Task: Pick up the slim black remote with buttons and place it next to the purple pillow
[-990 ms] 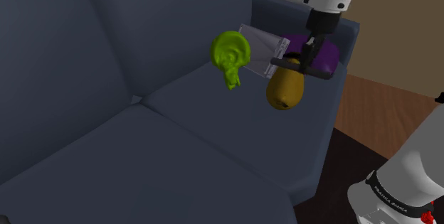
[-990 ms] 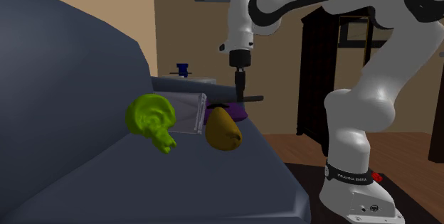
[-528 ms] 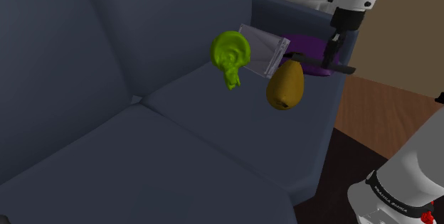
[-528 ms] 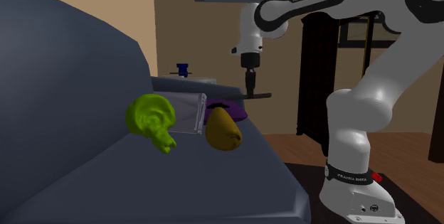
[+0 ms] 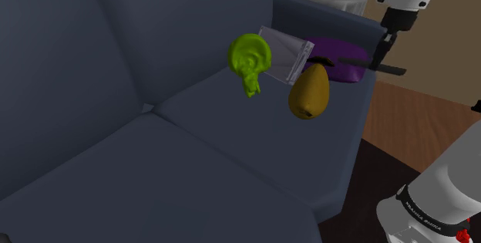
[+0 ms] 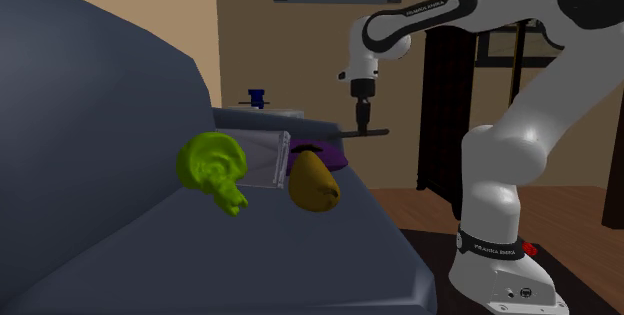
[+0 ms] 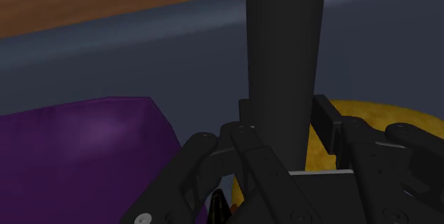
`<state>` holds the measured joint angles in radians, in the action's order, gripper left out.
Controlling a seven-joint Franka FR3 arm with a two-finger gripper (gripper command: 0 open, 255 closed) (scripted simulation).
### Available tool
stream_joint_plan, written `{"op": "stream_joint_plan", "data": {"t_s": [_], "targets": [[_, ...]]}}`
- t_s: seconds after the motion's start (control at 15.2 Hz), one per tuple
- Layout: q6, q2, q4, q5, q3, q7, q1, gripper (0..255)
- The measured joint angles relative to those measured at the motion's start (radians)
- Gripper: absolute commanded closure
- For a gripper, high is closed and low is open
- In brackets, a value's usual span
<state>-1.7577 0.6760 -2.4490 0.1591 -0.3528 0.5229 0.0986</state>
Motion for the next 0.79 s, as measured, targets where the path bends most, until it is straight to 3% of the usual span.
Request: {"op": "stream_joint_plan", "data": {"t_s": [0.79], "targets": [[-0.156,-0.029,-0.127,0.027,-0.042,0.018,0.011,255]]}}
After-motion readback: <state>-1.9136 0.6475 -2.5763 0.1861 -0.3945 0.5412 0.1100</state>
